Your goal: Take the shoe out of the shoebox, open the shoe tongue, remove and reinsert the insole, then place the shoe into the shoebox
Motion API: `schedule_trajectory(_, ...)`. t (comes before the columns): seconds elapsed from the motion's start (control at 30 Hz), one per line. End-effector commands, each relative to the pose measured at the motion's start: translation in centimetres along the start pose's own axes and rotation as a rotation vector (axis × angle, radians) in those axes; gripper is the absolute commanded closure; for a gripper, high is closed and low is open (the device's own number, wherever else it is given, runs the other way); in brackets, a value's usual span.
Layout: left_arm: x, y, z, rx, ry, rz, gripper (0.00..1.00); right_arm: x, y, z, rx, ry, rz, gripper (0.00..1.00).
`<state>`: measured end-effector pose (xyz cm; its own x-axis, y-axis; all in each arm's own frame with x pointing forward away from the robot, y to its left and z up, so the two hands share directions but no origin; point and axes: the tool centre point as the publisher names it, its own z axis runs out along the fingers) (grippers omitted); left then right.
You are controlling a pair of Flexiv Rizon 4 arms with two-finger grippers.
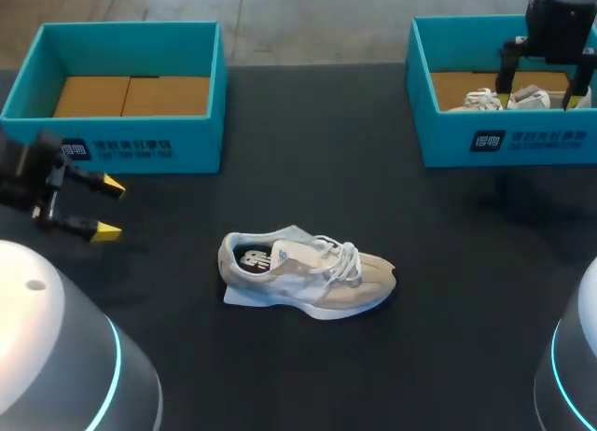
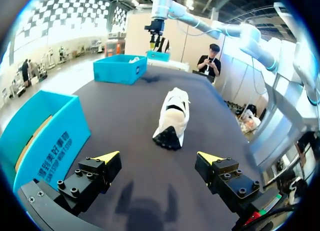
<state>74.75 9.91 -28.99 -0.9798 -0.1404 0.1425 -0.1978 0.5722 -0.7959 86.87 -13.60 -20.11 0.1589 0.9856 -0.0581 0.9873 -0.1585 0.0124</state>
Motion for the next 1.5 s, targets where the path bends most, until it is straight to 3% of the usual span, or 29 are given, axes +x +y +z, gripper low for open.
schedule_trajectory(0.03, -0.3, 0.2, 0.8, 0.075, 0.012, 0.024, 0.0, -0.1, -0.1, 0.1, -0.002, 0.002, 0.0, 0.0)
schedule_trajectory(0.23, 0.6, -1.1, 2.6, 0.105, 0.002, 0.07, 0.0, -0.1, -0.1, 0.1, -0.002, 0.002, 0.0, 0.0)
schedule_trajectory(0.97, 0.6, -1.1, 2.6, 0.105, 0.002, 0.07, 0.0, -0.1, -0.1, 0.1, -0.002, 0.002, 0.0, 0.0)
schedule_trajectory(1.33, 0.1, 0.1, 4.6, 0.205, 0.09, 0.153, 0.0, -0.1, -0.1, 0.1, -0.002, 0.002, 0.0, 0.0)
schedule_trajectory(1.5, 0.3, 0.2, 6.2, 0.205, 0.096, 0.2, 0.0, -0.1, -0.1, 0.1, -0.002, 0.002, 0.0, 0.0)
